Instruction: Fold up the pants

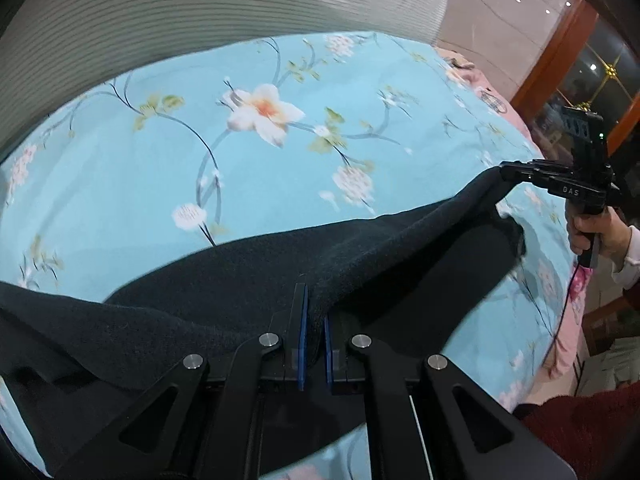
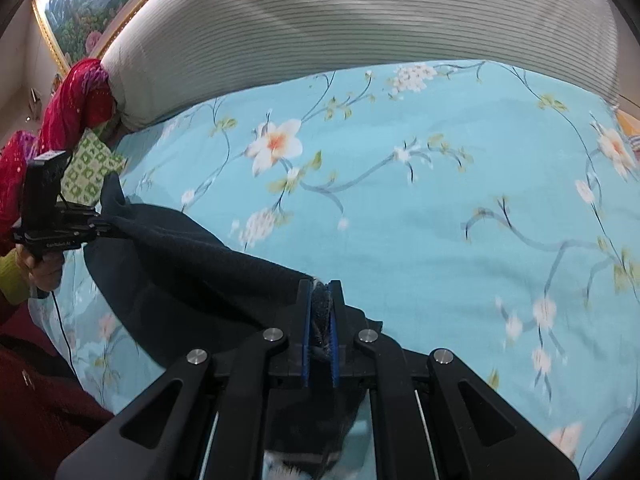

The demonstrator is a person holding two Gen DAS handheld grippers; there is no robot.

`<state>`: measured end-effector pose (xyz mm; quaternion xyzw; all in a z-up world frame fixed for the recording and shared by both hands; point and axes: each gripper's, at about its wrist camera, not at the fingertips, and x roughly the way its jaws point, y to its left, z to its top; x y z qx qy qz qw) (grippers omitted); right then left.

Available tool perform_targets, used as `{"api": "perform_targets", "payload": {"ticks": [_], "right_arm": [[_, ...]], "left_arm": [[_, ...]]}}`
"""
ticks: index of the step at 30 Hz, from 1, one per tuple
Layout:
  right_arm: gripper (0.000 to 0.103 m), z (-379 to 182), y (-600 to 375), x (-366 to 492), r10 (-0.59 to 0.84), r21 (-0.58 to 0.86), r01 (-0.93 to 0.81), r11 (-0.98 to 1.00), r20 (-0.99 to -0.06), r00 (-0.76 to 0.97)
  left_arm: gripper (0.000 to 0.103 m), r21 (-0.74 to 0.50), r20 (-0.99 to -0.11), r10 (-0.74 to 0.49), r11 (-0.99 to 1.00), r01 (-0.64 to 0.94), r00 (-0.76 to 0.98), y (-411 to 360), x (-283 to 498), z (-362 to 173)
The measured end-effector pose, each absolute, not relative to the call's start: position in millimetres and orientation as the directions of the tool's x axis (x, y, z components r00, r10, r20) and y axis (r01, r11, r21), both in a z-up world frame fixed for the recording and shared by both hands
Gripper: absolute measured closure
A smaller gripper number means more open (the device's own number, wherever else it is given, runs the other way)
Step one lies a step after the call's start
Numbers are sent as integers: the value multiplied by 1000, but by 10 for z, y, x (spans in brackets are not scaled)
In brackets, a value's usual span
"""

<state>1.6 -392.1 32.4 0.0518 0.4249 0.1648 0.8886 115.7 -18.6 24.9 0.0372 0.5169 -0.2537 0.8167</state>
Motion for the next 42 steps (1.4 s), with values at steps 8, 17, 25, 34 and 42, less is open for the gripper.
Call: {"api": "perform_targets", "payload": {"ticks": [8, 17, 25, 34, 42], "right_arm": [[95, 224, -3893, -419, 295, 200, -224, 954, -764, 574], [95, -39, -3825, -588, 244, 159, -204, 966, -820, 517], [80, -108, -3820, -680, 245, 199, -148, 969, -857, 454], [56, 352, -3607, -738, 264, 230, -132, 964, -787, 557], [55, 288, -2732, -336, 451, 345, -295, 891, -745, 491]], "left_arm": [[98, -210, -878, -384, 846, 490, 286, -314, 737, 76], [94, -237, -905, -368, 853, 464, 214, -312, 614, -255], [82, -271, -908, -373, 872, 408, 194, -222, 517, -324], [42, -316, -898, -352, 934, 169, 263, 223, 540, -125], [34, -269, -920, -240, 961, -56, 309, 757, 861, 133]]}}
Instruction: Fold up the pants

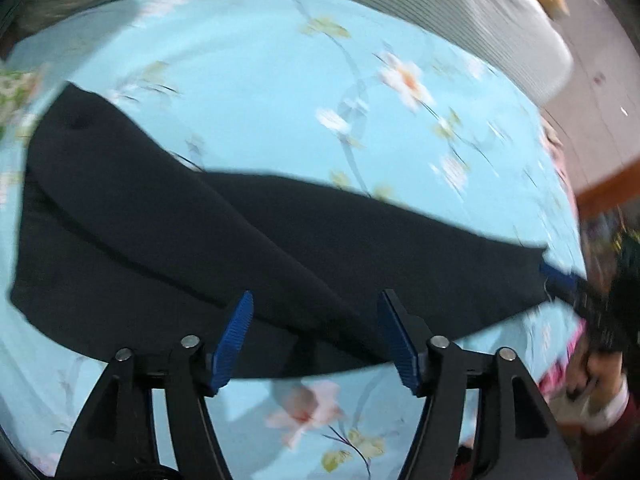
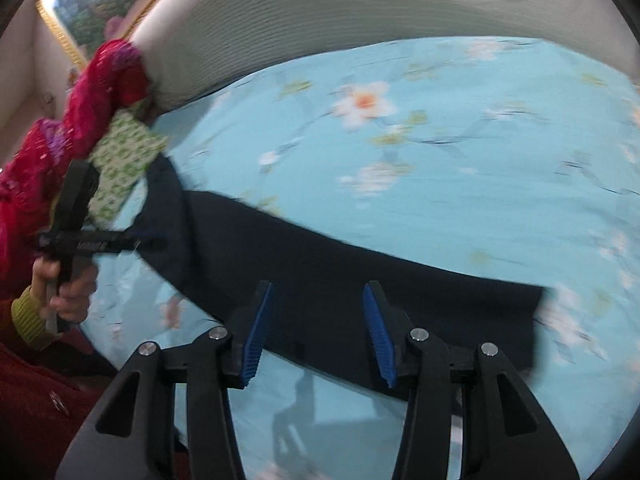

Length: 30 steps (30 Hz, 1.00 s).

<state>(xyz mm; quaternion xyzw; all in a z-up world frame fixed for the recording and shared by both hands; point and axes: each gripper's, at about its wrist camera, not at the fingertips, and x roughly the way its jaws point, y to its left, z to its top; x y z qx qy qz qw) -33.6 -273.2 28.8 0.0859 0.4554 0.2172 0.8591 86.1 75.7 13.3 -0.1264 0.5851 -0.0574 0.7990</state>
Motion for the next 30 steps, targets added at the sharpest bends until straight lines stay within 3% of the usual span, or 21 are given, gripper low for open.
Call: {"api": "perform_targets", "payload": {"ticks": [7, 16, 19, 23, 24, 26, 30], "right_arm": [[55, 60, -1789, -82, 581, 414, -446, 794, -731, 357], [55, -156, -945, 235, 632, 439, -561, 702, -747, 206], [55, -224, -767, 325, 633, 440, -580, 686, -753, 178], [55, -338, -557, 388, 606, 407, -617, 674, -782, 145], [59, -366, -543, 398, 602, 401, -626, 669, -786, 139], [95, -386, -484, 386, 599, 390, -650, 652, -791, 126], [97, -256, -412, 293, 604, 346, -701, 623, -783, 150]], "left_arm": [[32, -58, -980, -1, 959, -277, 201, 1219, 1400, 102], [33, 60, -990, 104, 924, -378, 97, 1555, 1843, -103], [50, 101, -989, 134, 926, -364, 66, 1575, 1865, -197], [92, 49, -991, 93, 921, -386, 94, 1678, 1750, -235], [93, 35, -990, 85, 917, -396, 109, 1699, 1706, -229], [97, -49, -980, 38, 903, -427, 194, 1795, 1550, -136], [98, -194, -935, -18, 862, -468, 355, 2005, 1128, 85]]}}
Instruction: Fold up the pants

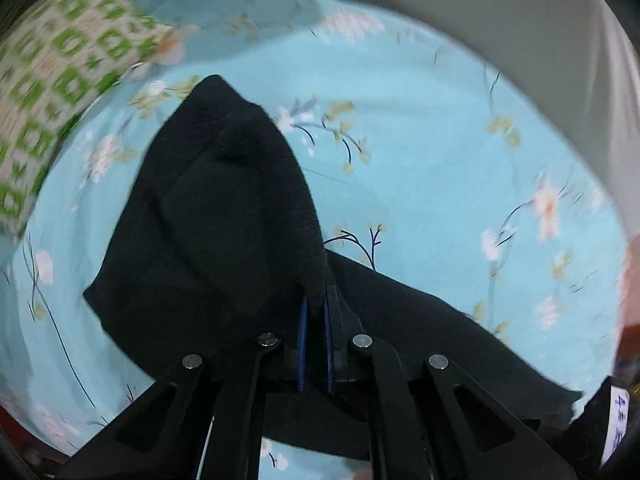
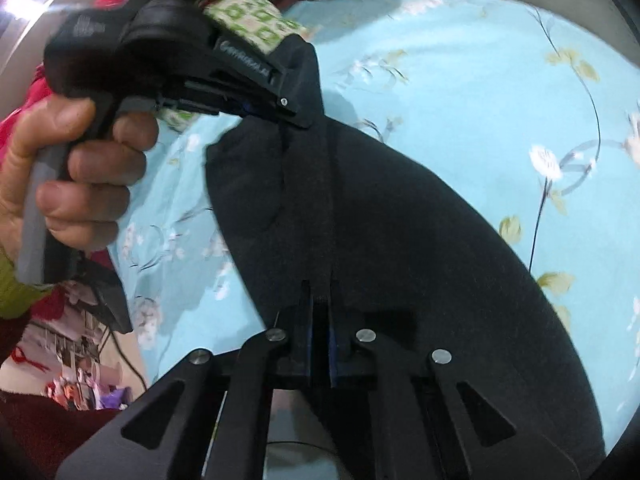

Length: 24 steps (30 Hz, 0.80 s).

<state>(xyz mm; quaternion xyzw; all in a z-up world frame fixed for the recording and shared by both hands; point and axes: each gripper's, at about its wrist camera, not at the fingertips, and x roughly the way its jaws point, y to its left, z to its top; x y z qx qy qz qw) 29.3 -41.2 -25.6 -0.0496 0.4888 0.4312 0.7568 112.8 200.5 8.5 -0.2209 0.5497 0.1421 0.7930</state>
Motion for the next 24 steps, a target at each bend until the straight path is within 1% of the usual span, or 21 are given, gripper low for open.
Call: {"api": "perform_targets", "payload": {"ticks": [6, 13, 16, 24], "right_arm": [[97, -53, -394, 137, 609, 301, -741, 601, -772, 180], [97, -109, -211, 48, 550, 226, -777, 587, -816, 178], [97, -173, -124, 24, 515, 190, -789, 584, -838, 179], [97, -309, -36, 41, 478, 188, -782, 595, -864, 156]], "left_arm": [[98, -366, -870, -102, 789, -493, 483, 2088, 510, 265], [98, -484, -826, -156, 690, -538, 542, 2280, 11, 41], [98, -491, -829, -167, 674, -552, 533, 2308, -88, -112], [98, -493, -836, -185, 669, -557, 517, 2325, -182, -345]]}}
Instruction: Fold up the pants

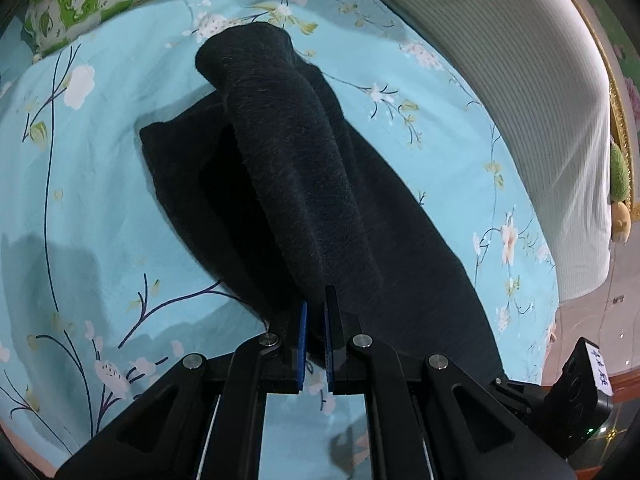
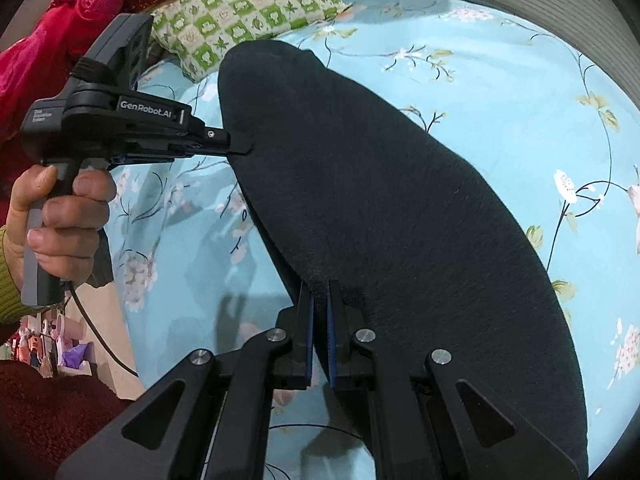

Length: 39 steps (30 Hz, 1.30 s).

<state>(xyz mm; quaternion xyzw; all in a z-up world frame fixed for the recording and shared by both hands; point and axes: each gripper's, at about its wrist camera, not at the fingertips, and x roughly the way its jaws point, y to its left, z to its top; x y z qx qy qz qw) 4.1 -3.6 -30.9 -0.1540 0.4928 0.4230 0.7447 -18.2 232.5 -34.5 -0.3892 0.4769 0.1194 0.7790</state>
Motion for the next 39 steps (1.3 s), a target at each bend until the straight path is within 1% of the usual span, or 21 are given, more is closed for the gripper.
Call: {"api": "perform_targets", "payload": {"ticks": [11, 13, 14, 16, 18, 20, 23, 25, 28, 29, 32, 34, 39], "right_arm": [[96, -387, 12, 50, 451, 191, -783, 592, -883, 126], [93, -386, 16, 62, 449, 198, -781, 592, -886, 116], [93, -381, 12, 72, 447, 202, -780, 593, -888, 110], [90, -354, 0, 105, 445, 219, -769, 600, -891, 94], [90, -301, -42, 161, 469, 259, -747, 612, -880, 79], [89, -236, -109, 239, 499, 299, -720, 626, -863, 75], [85, -113, -251, 436, 573, 391, -654, 648, -816, 79], [83, -29, -360, 602, 633, 467, -598, 652, -769, 90], [77, 82, -470, 808, 702, 560, -532, 635, -705, 95], [76, 112, -486, 822, 710, 566, -527, 634, -696, 108], [75, 162, -503, 955, 676, 515, -525, 678, -718, 168], [75, 101, -508, 1075, 644, 489, -506, 711, -741, 189], [75, -160, -458, 1407, 592, 468, -457, 757, -787, 173]], "left_arm": [[97, -485, -851, -219, 678, -552, 478, 2276, -214, -561], [95, -491, -851, -236, 673, -553, 469, 2299, -224, -558], [93, -489, -854, -238, 673, -555, 463, 2319, -238, -541], [85, -473, -863, -229, 677, -564, 450, 2363, -269, -478], [51, -450, -876, -206, 678, -582, 437, 2438, -307, -401], [32, -419, -890, -166, 665, -618, 425, 2553, -334, -315], [31, -442, -884, -180, 628, -640, 432, 2707, -305, -267], [30, -448, -884, -192, 608, -655, 426, 2791, -257, -260], [30, -424, -896, -172, 604, -675, 410, 2864, -186, -253], [30, -407, -904, -160, 607, -682, 396, 2878, -164, -262], [30, -373, -920, -146, 605, -703, 364, 2920, -112, -321], [30, -374, -921, -149, 591, -714, 359, 2962, -112, -367], [30, -352, -933, -140, 562, -749, 333, 3075, -77, -504]]}}
